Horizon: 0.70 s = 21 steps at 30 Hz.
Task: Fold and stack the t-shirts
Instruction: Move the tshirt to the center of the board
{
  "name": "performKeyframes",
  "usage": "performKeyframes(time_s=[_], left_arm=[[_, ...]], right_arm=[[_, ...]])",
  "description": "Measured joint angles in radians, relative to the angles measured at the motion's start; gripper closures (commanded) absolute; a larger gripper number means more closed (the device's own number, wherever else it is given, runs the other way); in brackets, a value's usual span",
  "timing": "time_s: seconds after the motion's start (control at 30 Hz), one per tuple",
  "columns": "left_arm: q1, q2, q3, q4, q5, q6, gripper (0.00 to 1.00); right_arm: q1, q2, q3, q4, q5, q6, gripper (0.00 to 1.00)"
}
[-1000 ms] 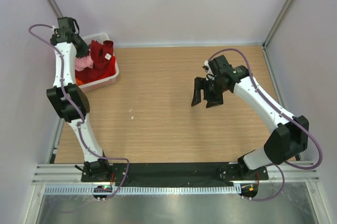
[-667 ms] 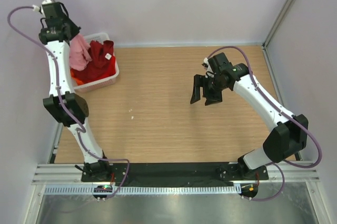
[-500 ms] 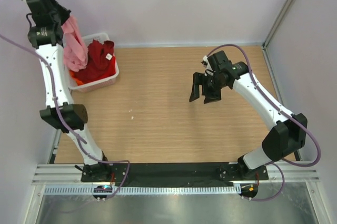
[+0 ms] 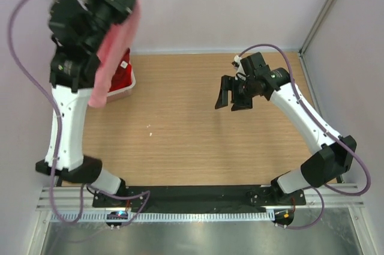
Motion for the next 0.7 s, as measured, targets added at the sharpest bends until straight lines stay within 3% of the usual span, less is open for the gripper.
performKeyframes(time_s=[0.13,0.17,0.27,0.37,0.5,0.7], left_arm=[[-0.314,-0.182,-0.368,-0.033,-0.047,0.030,0.99],[-0.380,-0.231,-0.471,-0.053,-0.076,0.031,0.70],[-0.544,-0.326,-0.706,-0.113,-0.130,0.031,0.31],[-0.608,-0.361,-0.852,-0.224,-0.150,0.014,0.29],[-0.613,-0.383,-0.892,-0.367,-0.224,0.021,0.37],[-0.613,-0.552,-0.995,-0.469,-0.319,0.025,0.34]], right_arm=[[-0.002,-0.053,0.000,-0.031,0.032,-0.005,0.23],[-0.002,-0.071,0.000,-0.039,0.047,-0.005,0.23],[-0.002,-0.130,0.000,-0.082,0.100,-0.007,0.23],[-0.002,-0.199,-0.021,-0.121,0.150,-0.007,0.23],[-0.002,-0.269,-0.120,-0.140,0.162,-0.008,0.22],[0.022,-0.200,-0.262,-0.100,0.102,0.000,0.22]])
